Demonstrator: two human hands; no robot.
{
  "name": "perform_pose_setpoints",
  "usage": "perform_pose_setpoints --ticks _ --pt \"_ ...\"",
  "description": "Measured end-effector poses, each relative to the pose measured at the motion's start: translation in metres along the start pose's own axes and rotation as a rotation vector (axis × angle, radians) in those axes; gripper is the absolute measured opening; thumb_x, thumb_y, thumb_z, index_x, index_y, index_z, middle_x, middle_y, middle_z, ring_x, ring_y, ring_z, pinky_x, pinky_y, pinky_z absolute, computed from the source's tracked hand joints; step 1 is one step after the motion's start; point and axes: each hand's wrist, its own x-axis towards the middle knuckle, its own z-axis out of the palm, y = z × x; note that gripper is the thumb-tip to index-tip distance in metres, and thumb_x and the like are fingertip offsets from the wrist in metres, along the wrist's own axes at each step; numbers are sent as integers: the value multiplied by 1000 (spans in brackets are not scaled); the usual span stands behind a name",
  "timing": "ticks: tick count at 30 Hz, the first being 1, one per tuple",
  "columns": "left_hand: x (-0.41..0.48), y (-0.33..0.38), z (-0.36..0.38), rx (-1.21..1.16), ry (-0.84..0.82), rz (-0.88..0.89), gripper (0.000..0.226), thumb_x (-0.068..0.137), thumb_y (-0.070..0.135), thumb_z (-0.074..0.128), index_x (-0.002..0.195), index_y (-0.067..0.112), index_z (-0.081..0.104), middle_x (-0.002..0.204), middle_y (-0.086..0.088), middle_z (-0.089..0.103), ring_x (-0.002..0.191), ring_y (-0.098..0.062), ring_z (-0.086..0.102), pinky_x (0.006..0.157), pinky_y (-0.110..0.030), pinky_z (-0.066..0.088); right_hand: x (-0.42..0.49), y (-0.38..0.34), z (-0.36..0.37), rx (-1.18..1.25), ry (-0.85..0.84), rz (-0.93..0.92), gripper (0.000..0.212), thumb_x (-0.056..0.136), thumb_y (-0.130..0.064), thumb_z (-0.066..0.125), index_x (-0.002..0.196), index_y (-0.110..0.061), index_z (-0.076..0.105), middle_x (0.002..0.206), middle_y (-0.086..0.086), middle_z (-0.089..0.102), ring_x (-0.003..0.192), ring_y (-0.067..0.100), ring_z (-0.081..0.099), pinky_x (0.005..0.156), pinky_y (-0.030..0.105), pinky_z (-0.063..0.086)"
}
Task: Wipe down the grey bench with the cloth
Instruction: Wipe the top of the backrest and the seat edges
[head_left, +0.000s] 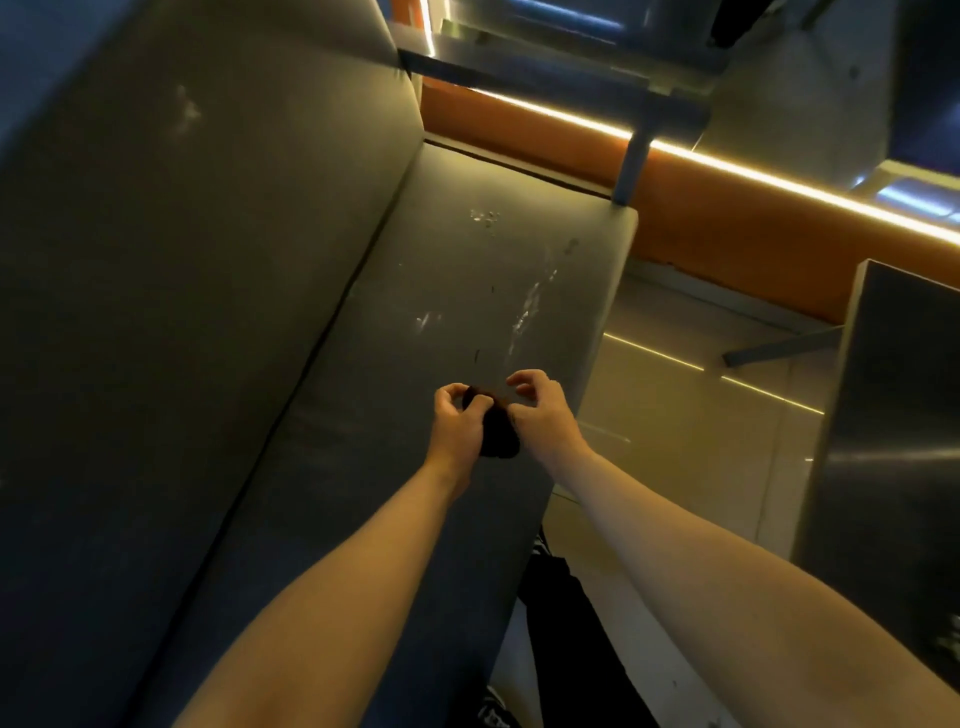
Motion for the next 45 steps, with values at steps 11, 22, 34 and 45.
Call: perform_pose_setpoints --ticks 11,22,34,45 --pt "33 -15 25 334 15 124 38 97 18 59 132 28 50 133 0 36 113 -20 53 89 -33 54 30 15 -17 101 18 101 34 96 -5 47 112 -35 51 107 12 64 90 31 68 67 40 60" --pt "90 -22 31 135 -179 -119 37 101 14 53 136 26 52 126 -7 63 111 -21 66 91 -38 59 88 17 -3 277 -195 249 27 102 -11 48 111 -23 71 111 8 71 103 23 69 79 35 59" --pt "198 -56 15 769 167 317 47 104 13 49 150 15 44 161 -9 28 147 -26 28 119 -32 26 190 50 -15 -529 -3 111 36 99 -17 47 134 -17 59 133 8 54 124 28 50 98 39 48" --pt "174 -116 44 1015 -194 509 59 101 7 54 156 23 36 165 3 25 154 -18 16 124 -39 21 201 72 2 -475 108 93 28 96 -5 50 120 -14 62 124 5 52 120 22 44 100 32 43"
